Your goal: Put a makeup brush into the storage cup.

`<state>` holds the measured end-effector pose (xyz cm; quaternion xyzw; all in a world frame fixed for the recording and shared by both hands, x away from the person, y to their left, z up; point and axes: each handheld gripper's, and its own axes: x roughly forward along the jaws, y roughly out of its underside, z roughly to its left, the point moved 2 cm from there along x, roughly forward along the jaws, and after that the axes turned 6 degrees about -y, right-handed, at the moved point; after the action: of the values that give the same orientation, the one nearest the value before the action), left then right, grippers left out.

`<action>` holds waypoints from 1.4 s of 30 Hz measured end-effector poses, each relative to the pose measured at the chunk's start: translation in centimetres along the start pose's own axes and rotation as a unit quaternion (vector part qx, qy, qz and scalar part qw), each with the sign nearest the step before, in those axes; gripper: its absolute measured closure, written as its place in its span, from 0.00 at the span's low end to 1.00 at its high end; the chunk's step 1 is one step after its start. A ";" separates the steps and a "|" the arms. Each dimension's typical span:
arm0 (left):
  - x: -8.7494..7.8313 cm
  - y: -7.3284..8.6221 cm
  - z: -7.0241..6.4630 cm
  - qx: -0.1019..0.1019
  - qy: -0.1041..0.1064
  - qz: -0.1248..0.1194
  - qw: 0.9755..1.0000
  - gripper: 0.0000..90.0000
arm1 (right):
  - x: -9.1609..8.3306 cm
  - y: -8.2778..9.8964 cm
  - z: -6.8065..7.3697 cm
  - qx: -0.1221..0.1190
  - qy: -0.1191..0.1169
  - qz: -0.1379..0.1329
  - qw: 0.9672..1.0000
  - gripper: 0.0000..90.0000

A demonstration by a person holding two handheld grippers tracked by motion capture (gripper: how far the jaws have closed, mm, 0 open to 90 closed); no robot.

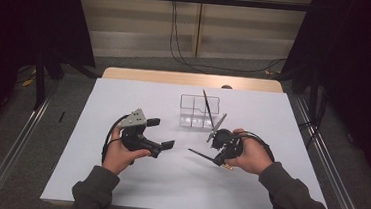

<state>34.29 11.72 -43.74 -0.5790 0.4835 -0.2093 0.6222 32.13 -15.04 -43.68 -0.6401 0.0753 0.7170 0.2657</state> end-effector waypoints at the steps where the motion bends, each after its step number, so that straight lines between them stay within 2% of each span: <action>1: 0.1 0.0 -0.1 0.000 0.002 0.008 1.000 0.00 | -0.1 -0.1 0.0 -0.003 -0.002 0.000 1.000 0.94; 2: 0.3 0.0 -0.1 0.004 0.003 0.014 1.000 0.00 | -0.1 -0.1 0.0 -0.006 -0.001 -0.002 1.000 0.94; 3: 0.5 -0.1 -0.3 0.001 0.007 0.019 1.000 0.00 | -0.1 -0.3 0.2 0.009 -0.002 -0.005 1.000 0.94; 4: 0.6 -0.2 -0.5 0.006 0.008 0.025 1.000 0.00 | -0.2 -0.4 0.1 -0.008 -0.002 -0.004 1.000 0.94; 5: 0.8 -0.3 -0.6 0.011 0.012 0.029 0.999 0.00 | -0.2 -0.5 0.1 -0.014 -0.002 -0.003 1.000 0.94; 6: 0.9 -0.4 -0.7 0.017 0.018 0.041 0.999 0.00 | -0.3 -0.7 0.3 -0.010 -0.002 -0.002 1.000 0.94; 7: 1.0 -0.5 -0.9 0.020 0.020 0.042 0.999 0.00 | -0.3 -0.8 0.1 -0.032 -0.002 0.005 0.999 0.94; 8: 1.3 -0.6 -1.0 0.025 0.027 0.048 0.998 0.01 | -0.3 -0.9 0.4 -0.017 -0.002 0.000 1.000 0.94; 9: 1.4 -0.6 -1.1 0.029 0.030 0.054 0.998 0.02 | -0.3 -1.0 0.5 -0.012 -0.002 0.003 1.000 0.94; 10: 1.6 -0.6 -1.2 0.031 0.035 0.060 0.997 0.03 | -0.3 -1.1 0.4 -0.023 -0.003 0.002 1.000 0.94; 13: 2.0 -0.6 -1.3 0.040 0.044 0.074 0.995 0.09 | -0.4 -1.3 0.4 -0.025 -0.004 0.001 1.000 0.94; 14: 2.1 -0.6 -1.3 0.042 0.048 0.078 0.995 0.10 | -0.5 -1.4 0.4 -0.019 -0.004 0.001 1.000 0.94; 18: 2.5 -0.6 -1.4 0.051 0.051 0.088 0.994 0.13 | -0.8 -1.4 0.2 -0.027 -0.004 0.000 1.000 0.94; 20: 2.6 -0.7 -1.5 0.059 0.054 0.096 0.992 0.14 | -0.8 -1.5 0.2 -0.016 -0.002 -0.008 1.000 0.94; 21: 2.7 -0.7 -1.6 0.063 0.054 0.099 0.992 0.16 | -0.9 -1.6 0.0 -0.031 -0.004 -0.004 1.000 0.94; 22: 2.8 -0.8 -1.6 0.072 0.054 0.107 0.990 0.17 | -0.9 -1.6 0.2 -0.024 -0.006 -0.003 1.000 0.94; 24: 3.0 -0.9 -1.7 0.081 0.055 0.119 0.988 0.18 | -1.0 -1.8 0.1 -0.037 -0.006 -0.003 0.999 0.94; 25: 3.0 -1.0 -1.8 0.085 0.052 0.126 0.987 0.18 | -1.1 -1.9 0.2 -0.030 -0.007 0.000 1.000 0.94; 26: 3.1 -1.0 -1.9 0.085 0.056 0.125 0.987 0.18 | -1.1 -2.0 0.4 -0.027 -0.006 -0.002 1.000 0.94; 27: 3.1 -1.1 -1.9 0.088 0.057 0.127 0.986 0.19 | -1.1 -2.1 0.3 -0.037 -0.006 -0.001 0.999 0.94; 29: 3.2 -1.3 -2.0 0.091 0.053 0.130 0.986 0.21 | -1.2 -2.2 0.5 -0.036 -0.006 -0.003 0.999 0.94; 30: 3.3 -1.3 -1.9 0.097 0.057 0.132 0.985 0.22 | -1.2 -2.2 0.4 -0.047 -0.006 -0.003 0.999 0.94; 31: 3.3 -1.4 -2.0 0.100 0.057 0.136 0.984 0.24 | -1.2 -2.3 0.6 -0.034 -0.006 -0.001 0.999 0.94; 32: 3.4 -1.5 -2.1 0.098 0.058 0.136 0.984 0.24 | -1.3 -2.4 0.7 -0.034 -0.008 -0.002 0.999 0.94; 33: 3.4 -1.6 -2.1 0.106 0.061 0.142 0.982 0.24 | -1.3 -2.4 0.6 -0.043 -0.006 -0.004 0.999 0.94; 34: 3.5 -1.6 -2.2 0.104 0.060 0.143 0.982 0.25 | -1.4 -2.4 0.5 -0.050 -0.006 0.001 0.999 0.94; 36: 3.7 -1.7 -2.2 0.111 0.063 0.151 0.980 0.26 | -1.5 -2.5 0.6 -0.047 -0.006 0.000 0.999 0.94; 37: 3.7 -1.8 -2.2 0.115 0.062 0.157 0.979 0.26 | -1.6 -2.5 0.6 -0.054 -0.007 0.002 0.999 0.94; 38: 3.8 -1.8 -2.3 0.111 0.065 0.154 0.980 0.27 | -1.6 -2.5 0.7 -0.045 -0.007 0.001 0.999 0.94; 40: 3.8 -1.9 -2.3 0.118 0.068 0.160 0.978 0.30 | -1.6 -2.5 0.8 -0.047 -0.006 0.001 0.999 0.94; 41: 3.9 -1.9 -2.3 0.123 0.068 0.164 0.976 0.31 | -1.6 -2.5 0.7 -0.056 -0.008 0.006 0.998 0.94; 42: 3.9 -1.9 -2.2 0.125 0.067 0.168 0.976 0.32 | -1.6 -2.5 0.8 -0.050 -0.007 0.007 0.999 0.94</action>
<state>34.71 6.89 -43.06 -0.3917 0.5847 -0.1991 0.6819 32.66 -12.99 -41.43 -0.6468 0.0418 0.7264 0.2285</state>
